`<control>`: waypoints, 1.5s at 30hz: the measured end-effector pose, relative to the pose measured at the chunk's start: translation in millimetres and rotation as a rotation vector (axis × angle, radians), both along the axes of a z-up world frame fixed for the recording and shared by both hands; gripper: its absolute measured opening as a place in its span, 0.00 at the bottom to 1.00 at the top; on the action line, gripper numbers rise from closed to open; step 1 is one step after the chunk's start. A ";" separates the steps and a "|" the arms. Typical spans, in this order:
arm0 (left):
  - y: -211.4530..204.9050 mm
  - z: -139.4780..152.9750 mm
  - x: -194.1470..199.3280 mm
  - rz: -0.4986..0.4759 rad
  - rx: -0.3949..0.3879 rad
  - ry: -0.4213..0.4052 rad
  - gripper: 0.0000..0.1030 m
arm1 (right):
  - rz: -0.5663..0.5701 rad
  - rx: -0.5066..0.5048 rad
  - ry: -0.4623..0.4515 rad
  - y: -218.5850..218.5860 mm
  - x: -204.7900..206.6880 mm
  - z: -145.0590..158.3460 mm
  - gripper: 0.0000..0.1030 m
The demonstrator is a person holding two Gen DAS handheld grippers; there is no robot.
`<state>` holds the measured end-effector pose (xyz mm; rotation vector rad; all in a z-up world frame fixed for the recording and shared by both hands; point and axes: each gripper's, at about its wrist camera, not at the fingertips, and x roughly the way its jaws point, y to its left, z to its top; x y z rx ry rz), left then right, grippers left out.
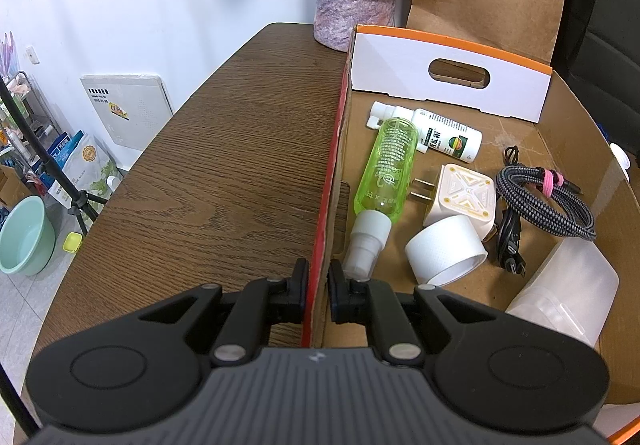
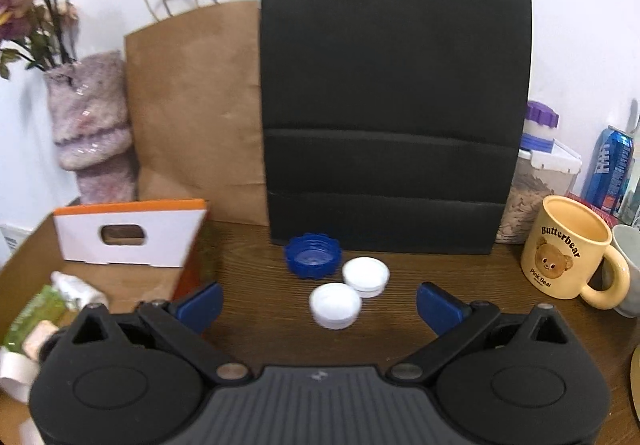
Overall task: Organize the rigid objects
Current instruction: 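Move the right tool back to the white bottle caps, then grasp a white bottle cap with the right tool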
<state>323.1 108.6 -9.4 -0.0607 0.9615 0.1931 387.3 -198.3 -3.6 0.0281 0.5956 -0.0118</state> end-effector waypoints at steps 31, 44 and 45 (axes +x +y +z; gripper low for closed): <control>0.4 0.0 -0.2 0.000 0.000 0.000 0.11 | -0.009 -0.001 0.133 -4.2 76.0 -64.1 1.00; 0.6 0.0 -0.3 -0.001 0.000 0.000 0.11 | -0.025 0.004 0.091 -4.3 70.5 -59.0 0.56; 0.5 0.0 -0.3 -0.001 -0.001 0.000 0.11 | -0.024 0.007 0.085 -4.8 68.6 -57.9 0.41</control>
